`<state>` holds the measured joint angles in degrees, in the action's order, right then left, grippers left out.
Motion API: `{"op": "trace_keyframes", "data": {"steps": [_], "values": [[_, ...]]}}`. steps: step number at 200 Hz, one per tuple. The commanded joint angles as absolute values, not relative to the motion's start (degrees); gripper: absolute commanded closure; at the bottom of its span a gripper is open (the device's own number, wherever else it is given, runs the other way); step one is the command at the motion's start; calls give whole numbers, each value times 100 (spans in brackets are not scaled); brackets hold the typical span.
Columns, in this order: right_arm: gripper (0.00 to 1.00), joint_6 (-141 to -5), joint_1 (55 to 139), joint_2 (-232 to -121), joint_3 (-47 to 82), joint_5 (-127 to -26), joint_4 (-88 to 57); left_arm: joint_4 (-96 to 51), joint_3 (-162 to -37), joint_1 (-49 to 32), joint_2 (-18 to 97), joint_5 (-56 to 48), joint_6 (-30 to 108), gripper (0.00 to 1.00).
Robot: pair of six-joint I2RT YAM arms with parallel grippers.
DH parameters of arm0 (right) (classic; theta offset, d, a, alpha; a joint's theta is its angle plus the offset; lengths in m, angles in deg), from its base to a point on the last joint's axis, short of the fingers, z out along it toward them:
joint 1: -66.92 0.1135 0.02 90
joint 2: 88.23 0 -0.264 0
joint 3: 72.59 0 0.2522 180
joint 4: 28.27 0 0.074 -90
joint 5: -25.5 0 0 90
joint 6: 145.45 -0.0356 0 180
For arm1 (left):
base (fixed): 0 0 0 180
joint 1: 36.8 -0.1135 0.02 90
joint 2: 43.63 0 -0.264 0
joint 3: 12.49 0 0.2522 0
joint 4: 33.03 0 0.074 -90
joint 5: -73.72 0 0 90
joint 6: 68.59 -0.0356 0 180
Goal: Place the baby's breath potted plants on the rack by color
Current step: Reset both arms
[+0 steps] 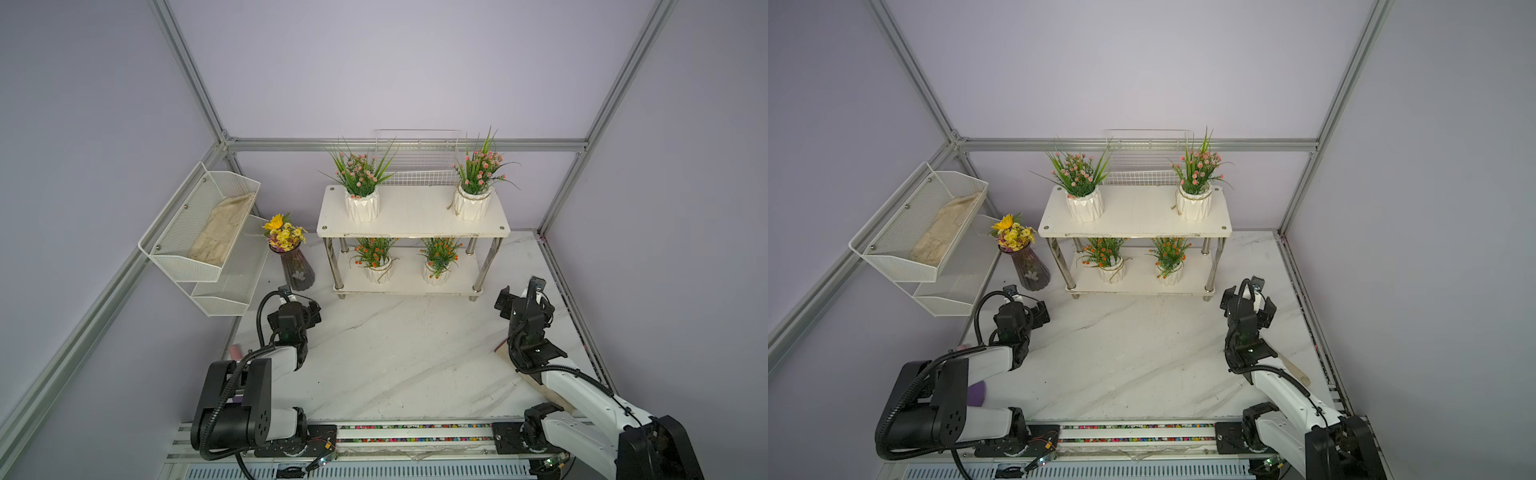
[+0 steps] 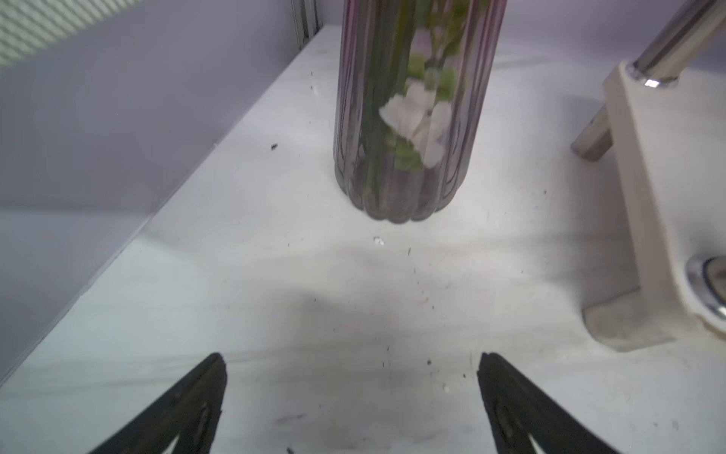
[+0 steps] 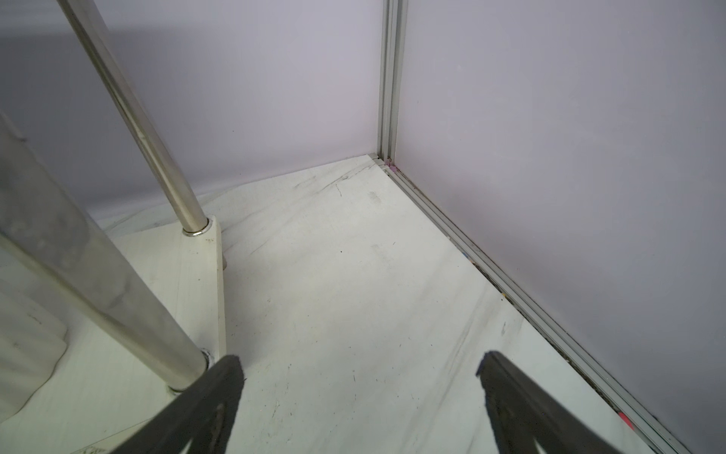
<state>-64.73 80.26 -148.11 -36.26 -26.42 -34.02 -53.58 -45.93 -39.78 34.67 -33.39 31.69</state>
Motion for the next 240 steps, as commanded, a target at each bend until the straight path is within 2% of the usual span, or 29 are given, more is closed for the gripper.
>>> {"op": "trace_keyframes", "data": {"steps": [1, 34, 64, 101, 121, 146, 159, 173, 240], "values": [[3, -6190, 7745, -15243, -3792, -3205, -4780, -7463, -4112, -4036, 3530, -3245, 2966, 0], [3, -6239, 7444, -16188, -3894, -3801, -5728, -8948, -4053, -4031, 4751, -2569, 2582, 0], [3, -6131, 7231, -17055, -4143, -4316, -7105, -6942, -4848, -4031, 4458, -2074, 2435, 0], [3, -5799, 7193, -17735, -4188, -4901, -8239, -7104, -4827, -4016, 4532, -1949, 2266, 0], [3, -5644, 7147, -18503, -4028, -5227, -8826, -7113, -4824, -4005, 4531, -1953, 2258, 0], [3, -5438, 7149, -19120, -3616, -5689, -8708, -7113, -4821, -4005, 4531, -1954, 2261, 0], [3, -5530, 7075, -18991, -3313, -5985, -7844, -7115, -4823, -4005, 4532, -1954, 2264, 0], [3, -5584, 6914, -19051, -3274, -6254, -7833, -7123, -4825, -4005, 4536, -1954, 2255, 0], [3, -5728, 6798, -19014, -3193, -6110, -7653, -7127, -4828, -4005, 4532, -1962, 2255, 0]]}}
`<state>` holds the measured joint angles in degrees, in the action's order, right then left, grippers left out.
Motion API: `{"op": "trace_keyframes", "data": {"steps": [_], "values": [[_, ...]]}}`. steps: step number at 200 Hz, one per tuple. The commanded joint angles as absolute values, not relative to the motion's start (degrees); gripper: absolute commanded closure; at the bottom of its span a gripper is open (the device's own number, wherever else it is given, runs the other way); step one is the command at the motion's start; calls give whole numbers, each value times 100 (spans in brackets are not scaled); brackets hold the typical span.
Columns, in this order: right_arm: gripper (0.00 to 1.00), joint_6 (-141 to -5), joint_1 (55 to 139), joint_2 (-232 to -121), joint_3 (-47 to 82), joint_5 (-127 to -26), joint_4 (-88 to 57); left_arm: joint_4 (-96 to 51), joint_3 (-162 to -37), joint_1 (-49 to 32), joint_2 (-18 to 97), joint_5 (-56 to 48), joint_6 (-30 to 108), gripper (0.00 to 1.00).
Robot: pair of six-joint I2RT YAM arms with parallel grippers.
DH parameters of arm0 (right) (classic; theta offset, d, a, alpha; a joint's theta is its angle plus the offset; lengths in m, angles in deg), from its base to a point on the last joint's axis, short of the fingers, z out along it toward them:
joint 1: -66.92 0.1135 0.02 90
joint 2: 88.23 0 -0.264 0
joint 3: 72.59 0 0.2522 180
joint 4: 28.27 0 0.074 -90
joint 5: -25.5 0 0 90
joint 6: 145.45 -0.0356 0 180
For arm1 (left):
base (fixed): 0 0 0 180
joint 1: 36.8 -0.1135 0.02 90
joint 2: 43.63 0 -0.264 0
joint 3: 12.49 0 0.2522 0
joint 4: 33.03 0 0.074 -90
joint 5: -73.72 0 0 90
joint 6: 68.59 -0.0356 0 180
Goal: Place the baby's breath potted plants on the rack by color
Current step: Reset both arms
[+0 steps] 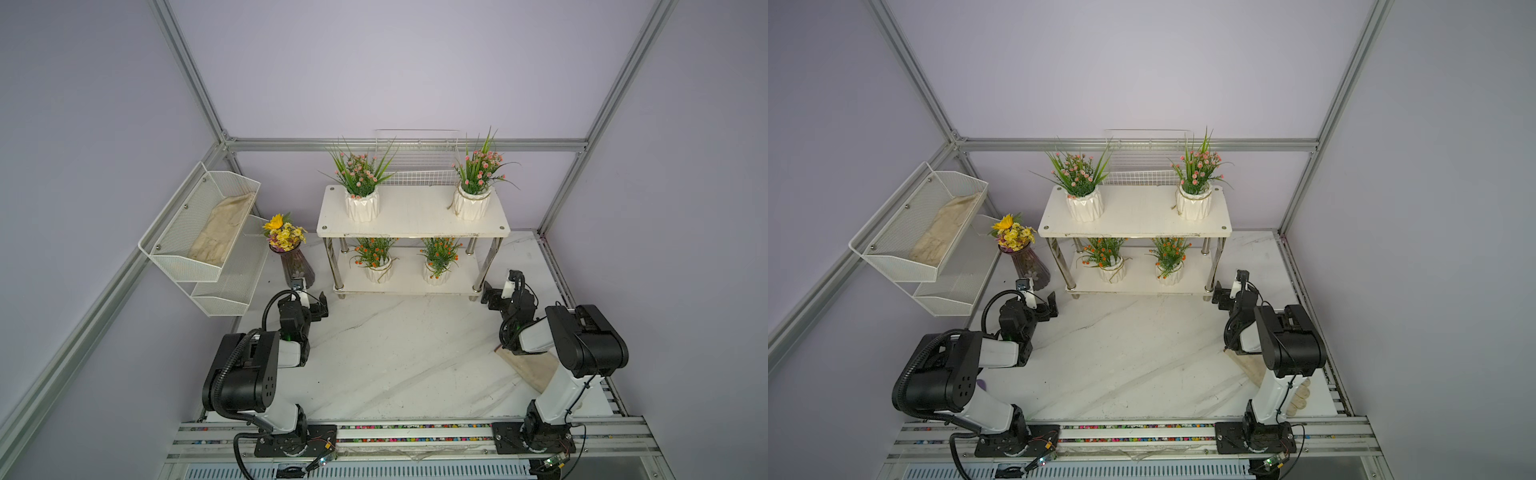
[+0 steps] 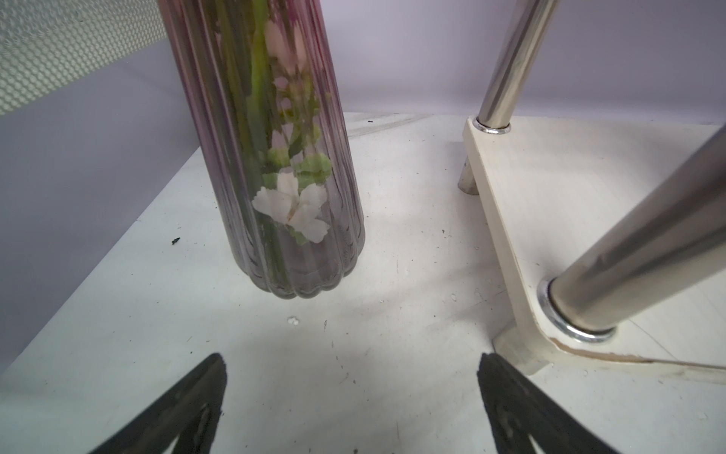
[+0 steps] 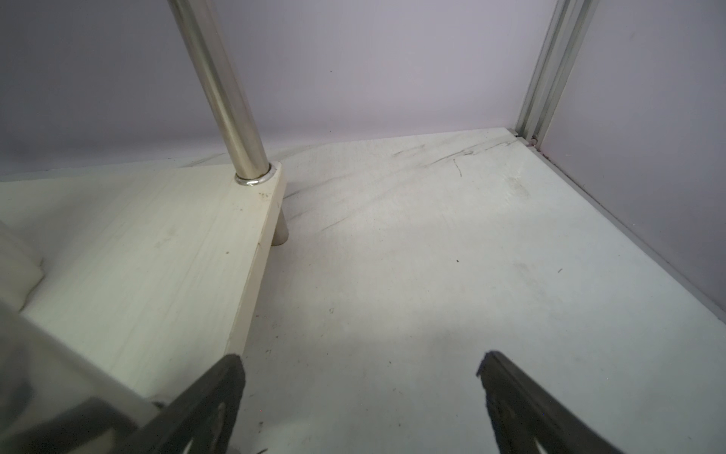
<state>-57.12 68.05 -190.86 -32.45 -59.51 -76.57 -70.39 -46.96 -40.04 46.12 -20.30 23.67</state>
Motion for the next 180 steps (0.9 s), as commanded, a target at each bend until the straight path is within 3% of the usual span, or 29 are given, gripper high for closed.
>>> {"op": "trace_keyframes", "data": {"steps": [1, 180], "values": [[3, -5725, 6798, -19012, -3193, -6109, -7655, -7124, -4829, -4005, 4532, -1967, 2255, 0], [3, -5730, 6801, -19011, -3193, -6110, -7655, -7214, -4808, -3961, 4574, -2024, 2226, 0]]}}
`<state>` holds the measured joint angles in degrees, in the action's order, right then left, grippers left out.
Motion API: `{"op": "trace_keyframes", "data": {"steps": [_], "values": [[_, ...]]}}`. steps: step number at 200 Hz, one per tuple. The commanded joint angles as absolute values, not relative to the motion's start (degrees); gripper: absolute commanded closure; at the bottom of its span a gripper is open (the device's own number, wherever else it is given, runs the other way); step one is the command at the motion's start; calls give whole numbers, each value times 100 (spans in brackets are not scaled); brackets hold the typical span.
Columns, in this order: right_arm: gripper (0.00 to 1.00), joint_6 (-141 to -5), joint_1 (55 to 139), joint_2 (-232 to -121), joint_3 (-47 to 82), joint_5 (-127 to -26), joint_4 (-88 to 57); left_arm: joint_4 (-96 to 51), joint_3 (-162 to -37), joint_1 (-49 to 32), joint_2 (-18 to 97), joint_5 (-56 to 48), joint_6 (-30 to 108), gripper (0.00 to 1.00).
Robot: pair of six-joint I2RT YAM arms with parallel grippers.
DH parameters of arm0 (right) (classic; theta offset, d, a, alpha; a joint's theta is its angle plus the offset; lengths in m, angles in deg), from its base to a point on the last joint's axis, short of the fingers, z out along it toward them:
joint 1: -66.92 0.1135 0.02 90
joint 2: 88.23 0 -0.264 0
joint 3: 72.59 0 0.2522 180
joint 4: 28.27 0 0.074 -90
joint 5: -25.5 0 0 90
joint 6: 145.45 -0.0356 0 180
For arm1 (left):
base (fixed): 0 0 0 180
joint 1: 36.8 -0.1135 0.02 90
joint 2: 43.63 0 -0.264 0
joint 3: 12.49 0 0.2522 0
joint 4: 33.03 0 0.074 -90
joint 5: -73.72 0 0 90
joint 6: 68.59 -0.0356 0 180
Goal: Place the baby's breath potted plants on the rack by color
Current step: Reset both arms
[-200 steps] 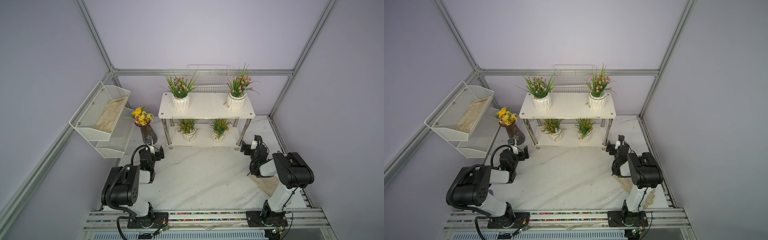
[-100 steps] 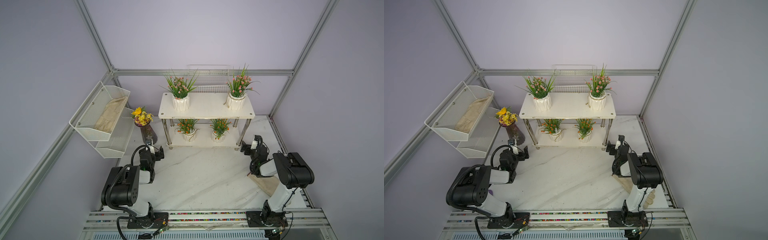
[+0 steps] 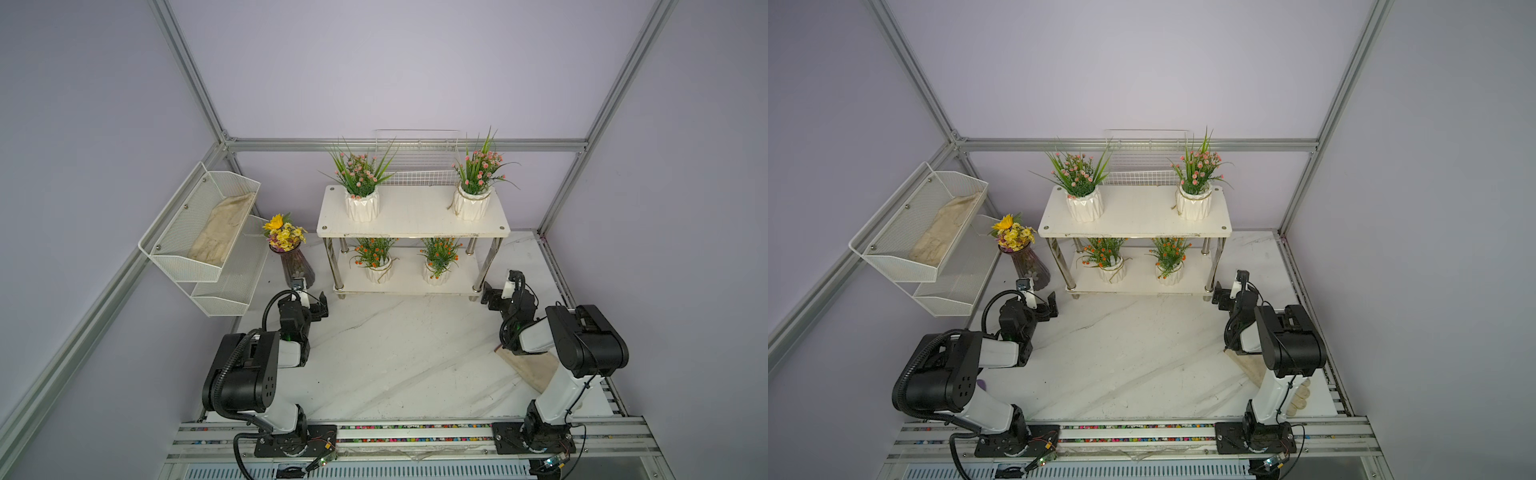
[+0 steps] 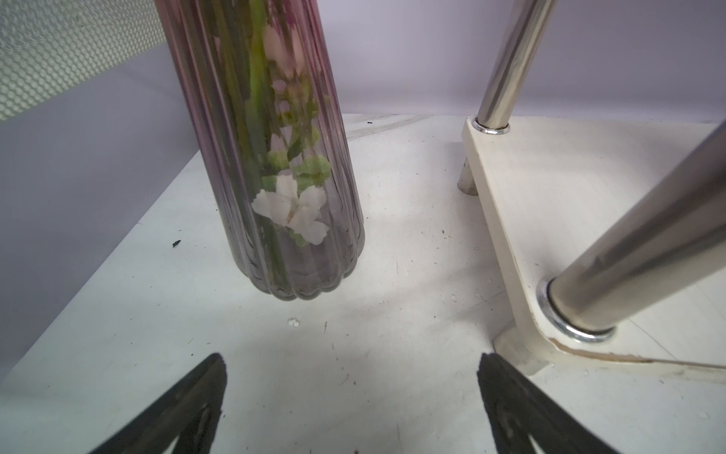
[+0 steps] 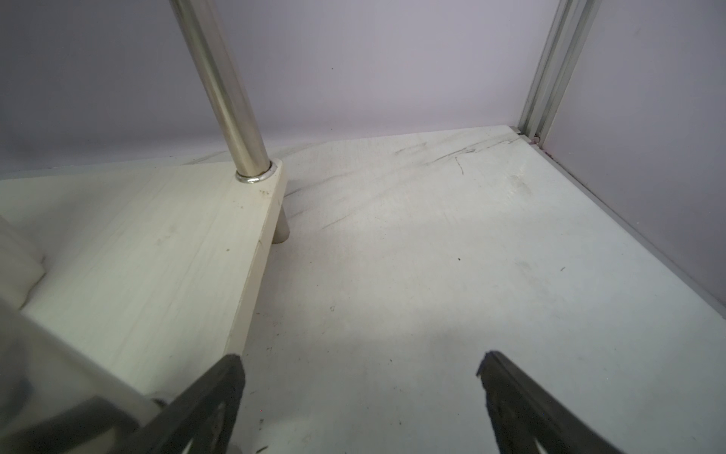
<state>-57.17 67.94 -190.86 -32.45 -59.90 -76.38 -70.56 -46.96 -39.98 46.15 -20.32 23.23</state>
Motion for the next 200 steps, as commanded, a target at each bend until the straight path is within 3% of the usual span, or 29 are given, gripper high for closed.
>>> {"op": "trace_keyframes", "data": {"steps": [1, 182, 200], "values": [[3, -5725, 6799, -19010, -3193, -6104, -7651, -7212, -4806, -3961, 4575, -2024, 2223, 0], [3, -5729, 6799, -19009, -3188, -6101, -7656, -7209, -4812, -3961, 4573, -2024, 2223, 0], [3, -5734, 6804, -19010, -3186, -6109, -7653, -7275, -4740, -3970, 4525, -1388, 2056, 0]]}}
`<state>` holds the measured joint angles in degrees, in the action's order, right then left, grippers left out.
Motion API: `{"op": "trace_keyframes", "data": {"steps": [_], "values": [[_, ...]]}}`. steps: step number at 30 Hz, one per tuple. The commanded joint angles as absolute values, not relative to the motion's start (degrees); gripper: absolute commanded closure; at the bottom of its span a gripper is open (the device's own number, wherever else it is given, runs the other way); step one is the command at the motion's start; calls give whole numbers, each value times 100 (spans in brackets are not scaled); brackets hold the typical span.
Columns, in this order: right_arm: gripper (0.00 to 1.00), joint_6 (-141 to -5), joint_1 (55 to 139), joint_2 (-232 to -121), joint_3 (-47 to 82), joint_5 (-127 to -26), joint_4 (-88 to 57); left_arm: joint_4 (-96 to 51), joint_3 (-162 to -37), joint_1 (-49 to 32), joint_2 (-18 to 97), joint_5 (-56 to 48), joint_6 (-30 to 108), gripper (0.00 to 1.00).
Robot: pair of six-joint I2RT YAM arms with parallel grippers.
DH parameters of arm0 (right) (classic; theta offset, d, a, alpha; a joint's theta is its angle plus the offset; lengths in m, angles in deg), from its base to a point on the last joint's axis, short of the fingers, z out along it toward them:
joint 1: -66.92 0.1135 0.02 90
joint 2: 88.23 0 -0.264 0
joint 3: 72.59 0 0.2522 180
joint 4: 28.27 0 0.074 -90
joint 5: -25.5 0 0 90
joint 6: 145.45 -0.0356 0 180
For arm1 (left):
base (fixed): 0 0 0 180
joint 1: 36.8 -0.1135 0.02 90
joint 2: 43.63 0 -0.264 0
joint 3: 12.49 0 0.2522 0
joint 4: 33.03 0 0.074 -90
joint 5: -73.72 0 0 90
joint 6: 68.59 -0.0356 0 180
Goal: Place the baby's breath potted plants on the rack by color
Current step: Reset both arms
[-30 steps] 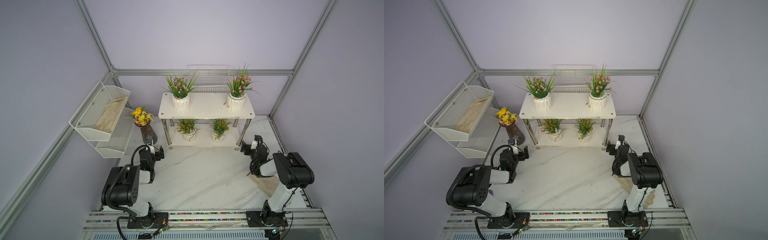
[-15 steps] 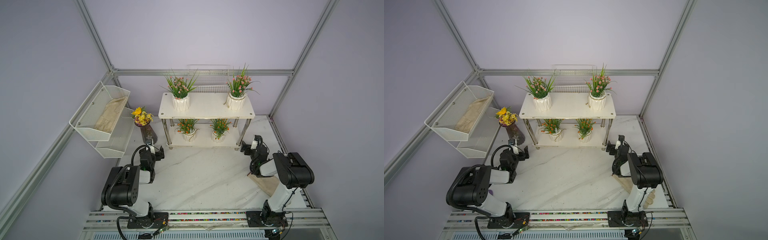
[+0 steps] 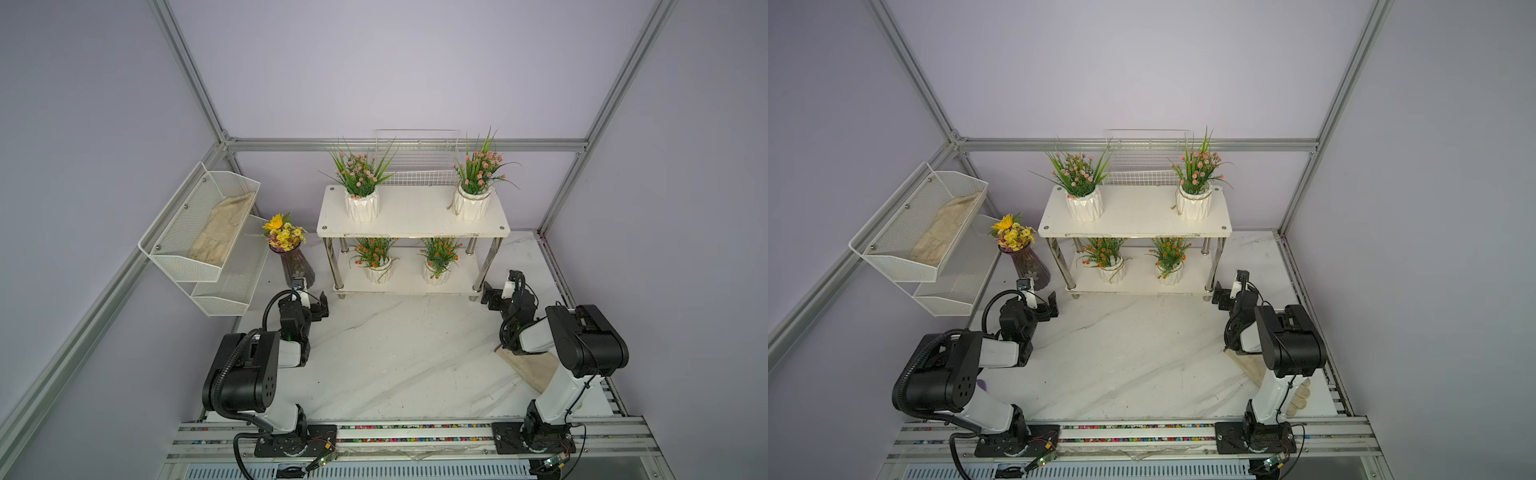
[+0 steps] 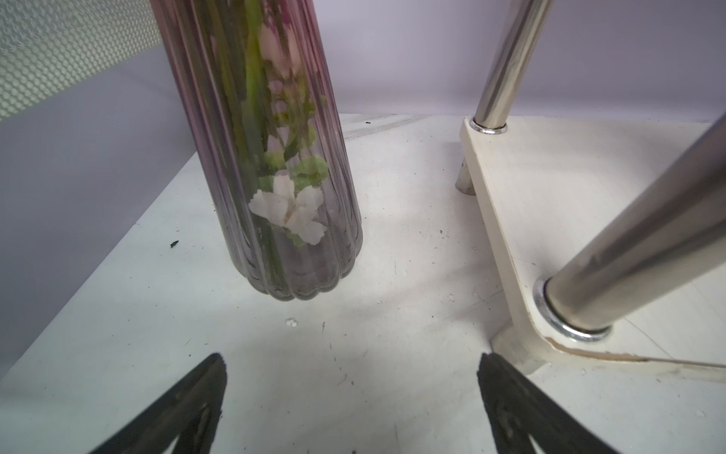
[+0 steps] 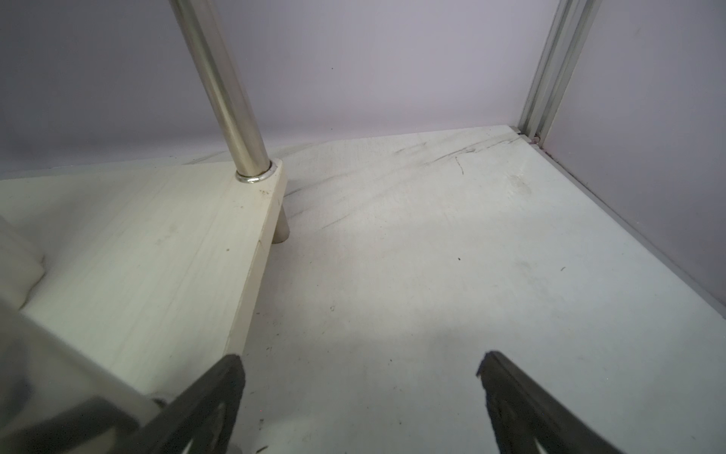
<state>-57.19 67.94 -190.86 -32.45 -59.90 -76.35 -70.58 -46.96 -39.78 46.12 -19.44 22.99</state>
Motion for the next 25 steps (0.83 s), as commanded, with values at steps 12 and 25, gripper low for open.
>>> {"op": "trace_keyframes", "data": {"steps": [12, 25], "values": [[3, -5730, 6800, -19011, -3192, -6110, -7651, -7260, -4756, -3970, 4538, -2201, 2365, 0], [3, -5728, 6803, -19011, -3193, -6104, -7656, -7376, -4768, -3915, 4629, -1980, 2147, 0]]}}
